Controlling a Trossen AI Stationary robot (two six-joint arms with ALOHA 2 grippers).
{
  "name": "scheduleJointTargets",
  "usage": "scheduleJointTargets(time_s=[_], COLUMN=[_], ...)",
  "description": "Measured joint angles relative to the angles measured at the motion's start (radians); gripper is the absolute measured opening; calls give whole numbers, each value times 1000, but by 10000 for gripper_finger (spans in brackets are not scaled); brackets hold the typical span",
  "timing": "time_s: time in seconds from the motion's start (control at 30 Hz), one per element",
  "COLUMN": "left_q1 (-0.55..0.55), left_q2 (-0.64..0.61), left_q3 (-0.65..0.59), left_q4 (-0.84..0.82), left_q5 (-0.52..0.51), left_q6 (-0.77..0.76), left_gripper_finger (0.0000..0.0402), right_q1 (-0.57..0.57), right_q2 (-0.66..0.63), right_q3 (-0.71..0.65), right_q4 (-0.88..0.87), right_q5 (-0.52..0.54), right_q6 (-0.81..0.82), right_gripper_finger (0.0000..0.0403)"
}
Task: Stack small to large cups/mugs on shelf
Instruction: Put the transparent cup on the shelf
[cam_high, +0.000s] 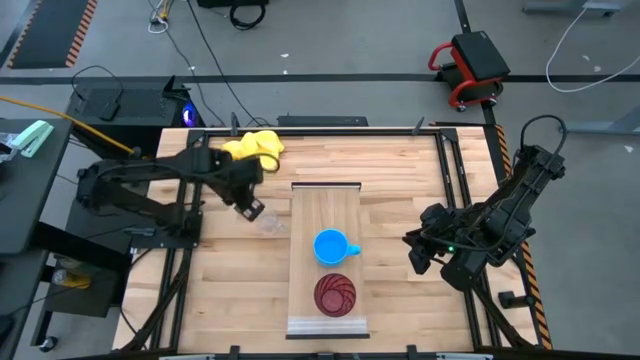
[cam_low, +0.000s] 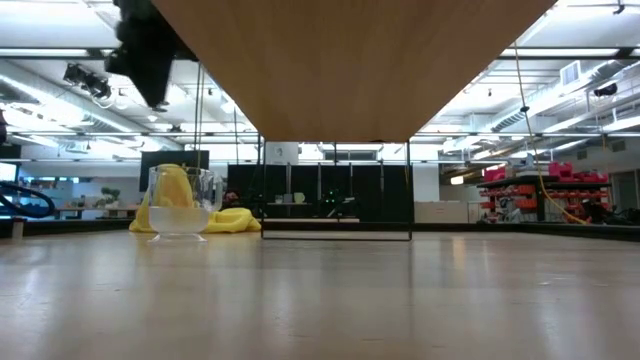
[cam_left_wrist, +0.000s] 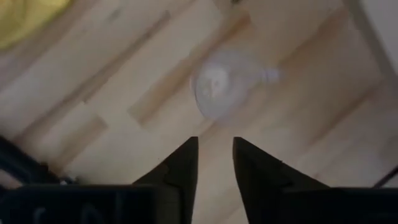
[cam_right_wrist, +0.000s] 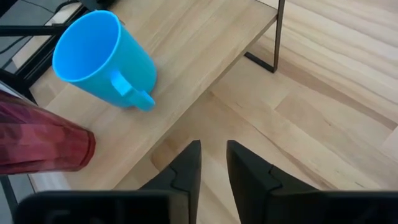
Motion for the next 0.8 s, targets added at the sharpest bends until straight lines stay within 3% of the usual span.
scheduleJointTargets(time_s=[0.37, 0.6, 0.8], left_q1=[51, 59, 72], left_q2=[149, 224, 219], left_q3=[-2, -9, -131], left_q4=[49, 70, 150], left_q5=[-8, -40, 8], left_q6=[125, 160, 128], left_gripper_finger=[155, 146, 130], right_q1=[1, 1, 1], right_q2=[-1, 0, 0], right_q3=[0, 0, 0], right_q4=[2, 18, 25], right_q5=[-7, -7, -8], right_q6=[0, -1, -1], right_gripper_finger=[92, 92, 91])
